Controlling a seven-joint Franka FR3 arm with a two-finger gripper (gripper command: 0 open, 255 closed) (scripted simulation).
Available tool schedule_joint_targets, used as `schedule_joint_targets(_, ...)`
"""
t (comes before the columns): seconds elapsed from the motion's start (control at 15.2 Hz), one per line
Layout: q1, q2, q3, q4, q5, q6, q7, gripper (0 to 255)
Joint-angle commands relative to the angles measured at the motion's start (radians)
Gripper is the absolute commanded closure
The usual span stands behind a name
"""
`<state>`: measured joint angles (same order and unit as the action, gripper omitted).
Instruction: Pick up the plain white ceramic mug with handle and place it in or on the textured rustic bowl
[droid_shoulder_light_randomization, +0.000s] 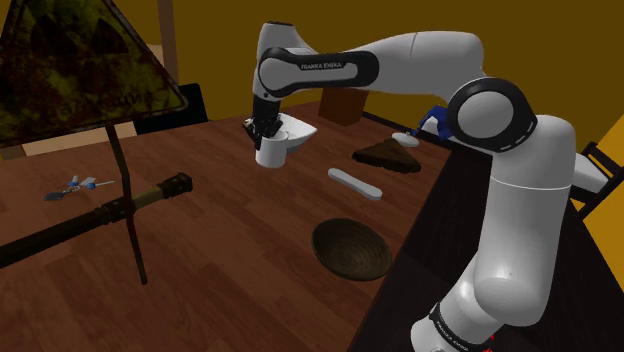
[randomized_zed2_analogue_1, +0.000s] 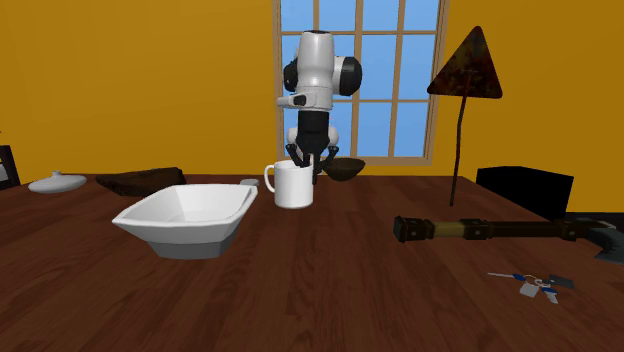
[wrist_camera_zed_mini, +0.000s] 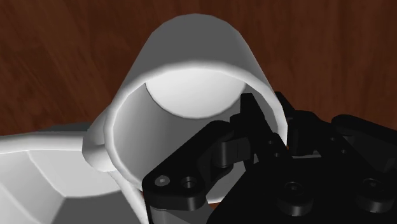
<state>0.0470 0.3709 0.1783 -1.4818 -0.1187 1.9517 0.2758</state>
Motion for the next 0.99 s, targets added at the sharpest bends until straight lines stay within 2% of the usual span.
schedule_joint_targets(0.0,0.001,0.000,0.001,0.026,0.001,-0.026,-0.001,255)
schedule_joint_targets(0.92,0.012,0.017,0.003,0.240,0.002,-0.223,-0.012,255)
